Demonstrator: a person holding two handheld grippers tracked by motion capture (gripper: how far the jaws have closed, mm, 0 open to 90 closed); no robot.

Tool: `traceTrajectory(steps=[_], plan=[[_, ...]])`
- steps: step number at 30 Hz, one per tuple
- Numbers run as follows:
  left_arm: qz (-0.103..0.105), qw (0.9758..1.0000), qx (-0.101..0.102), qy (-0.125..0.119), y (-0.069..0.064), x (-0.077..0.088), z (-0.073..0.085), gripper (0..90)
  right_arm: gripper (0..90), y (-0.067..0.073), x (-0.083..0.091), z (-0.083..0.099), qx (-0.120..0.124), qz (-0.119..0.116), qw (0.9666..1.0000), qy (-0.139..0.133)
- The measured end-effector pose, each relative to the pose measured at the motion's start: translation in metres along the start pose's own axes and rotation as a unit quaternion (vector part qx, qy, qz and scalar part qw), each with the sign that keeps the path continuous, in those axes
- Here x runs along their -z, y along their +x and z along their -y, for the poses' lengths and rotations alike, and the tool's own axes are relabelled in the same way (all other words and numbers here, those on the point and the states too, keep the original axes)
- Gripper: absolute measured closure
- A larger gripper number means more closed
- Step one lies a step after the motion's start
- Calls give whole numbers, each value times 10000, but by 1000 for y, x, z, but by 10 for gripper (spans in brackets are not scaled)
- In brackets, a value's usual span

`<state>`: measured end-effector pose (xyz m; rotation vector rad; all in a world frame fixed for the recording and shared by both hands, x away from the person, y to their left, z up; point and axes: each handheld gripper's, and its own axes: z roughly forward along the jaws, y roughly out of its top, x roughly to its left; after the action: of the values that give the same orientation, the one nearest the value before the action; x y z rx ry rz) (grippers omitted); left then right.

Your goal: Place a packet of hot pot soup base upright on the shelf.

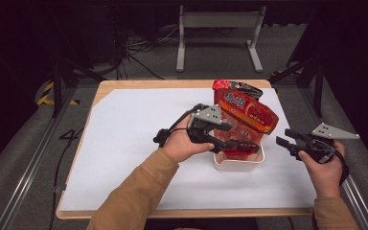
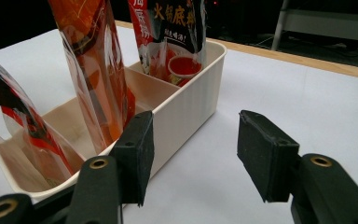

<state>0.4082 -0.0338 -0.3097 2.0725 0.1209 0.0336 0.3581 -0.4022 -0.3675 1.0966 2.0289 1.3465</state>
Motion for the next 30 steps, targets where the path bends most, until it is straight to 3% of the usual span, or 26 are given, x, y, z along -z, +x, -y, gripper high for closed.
traceTrajectory(steps=[3, 11, 20, 22, 23, 27, 30], plan=[[-61, 9998, 146, -97, 0, 9, 1, 320, 462, 0, -2, -1, -5, -8, 10000, 1], [-403, 9986, 234, -237, 0, 36, 6, 268, 457, -1, -9, -4, 26, -62, 10000, 12], [-835, 9953, 396, -279, -3, 73, 19, 187, 425, -1, -13, -6, 9, -99, 10000, 3], [-1037, 9929, 483, -327, -4, 87, 26, 174, 405, -1, -13, -6, -28, -94, 9999, 22], [-1037, 9929, 483, -327, -4, 87, 26, 168, 405, -1, -13, -6, -28, -94, 9999, 22], [-1291, 9890, 604, -401, -4, 104, 37, 141, 392, -1, -13, -6, -47, -102, 9999, 49], [-1636, 9837, 659, -356, -4, 112, 50, 112, 391, 0, -12, -6, -21, -95, 9999, 28]])
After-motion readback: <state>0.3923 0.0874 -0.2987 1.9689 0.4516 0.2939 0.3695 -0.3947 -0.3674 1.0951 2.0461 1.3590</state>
